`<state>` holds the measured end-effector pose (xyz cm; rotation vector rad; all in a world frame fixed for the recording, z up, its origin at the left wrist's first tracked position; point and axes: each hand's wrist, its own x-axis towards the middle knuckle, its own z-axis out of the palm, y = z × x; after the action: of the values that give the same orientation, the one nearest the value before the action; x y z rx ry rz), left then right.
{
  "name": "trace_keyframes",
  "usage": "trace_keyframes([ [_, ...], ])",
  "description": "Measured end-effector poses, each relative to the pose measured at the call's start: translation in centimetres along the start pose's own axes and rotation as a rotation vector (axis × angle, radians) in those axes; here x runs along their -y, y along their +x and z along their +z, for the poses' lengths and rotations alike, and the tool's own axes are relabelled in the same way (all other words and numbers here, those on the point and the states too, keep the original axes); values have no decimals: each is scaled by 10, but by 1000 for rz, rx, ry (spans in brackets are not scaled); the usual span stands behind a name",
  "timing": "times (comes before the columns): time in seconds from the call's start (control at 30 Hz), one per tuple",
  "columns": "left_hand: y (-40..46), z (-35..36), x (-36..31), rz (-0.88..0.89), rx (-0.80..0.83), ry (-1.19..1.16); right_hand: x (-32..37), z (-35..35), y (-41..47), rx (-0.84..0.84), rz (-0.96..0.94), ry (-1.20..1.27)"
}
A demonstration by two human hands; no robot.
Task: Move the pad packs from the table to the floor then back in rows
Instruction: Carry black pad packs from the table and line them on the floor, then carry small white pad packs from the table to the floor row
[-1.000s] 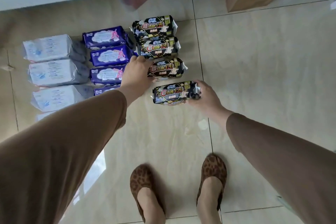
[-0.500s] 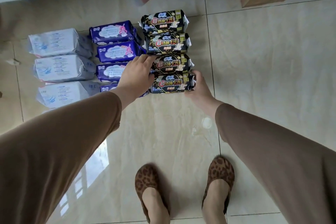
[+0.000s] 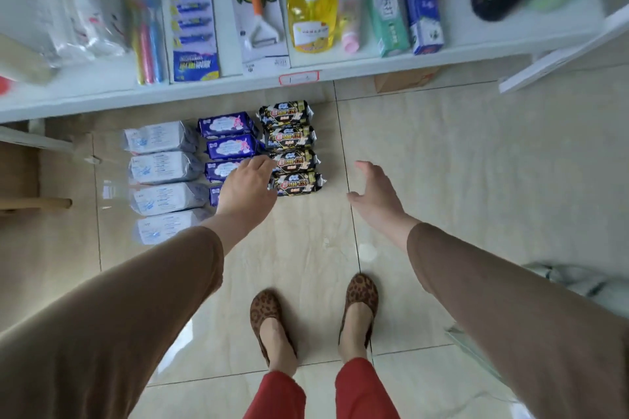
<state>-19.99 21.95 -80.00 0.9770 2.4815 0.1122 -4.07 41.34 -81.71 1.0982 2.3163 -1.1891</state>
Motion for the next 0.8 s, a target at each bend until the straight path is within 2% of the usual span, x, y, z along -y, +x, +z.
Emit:
trace_keyframes([
  [0.2, -47, -174, -105, 73, -72, -46, 100, -161, -98, -120, -118, -52],
  [0.43, -83, -362, -192, 175, -311, -29, 205, -336, -179, -274, -367, -150],
  [0.63, -85, -462, -223, 258, -484, -63, 271, -434, -204, -382, -554, -154],
  [0.8, -51, -529, -220, 258, -593, -77, 332, -481, -175, -402, -612, -135],
])
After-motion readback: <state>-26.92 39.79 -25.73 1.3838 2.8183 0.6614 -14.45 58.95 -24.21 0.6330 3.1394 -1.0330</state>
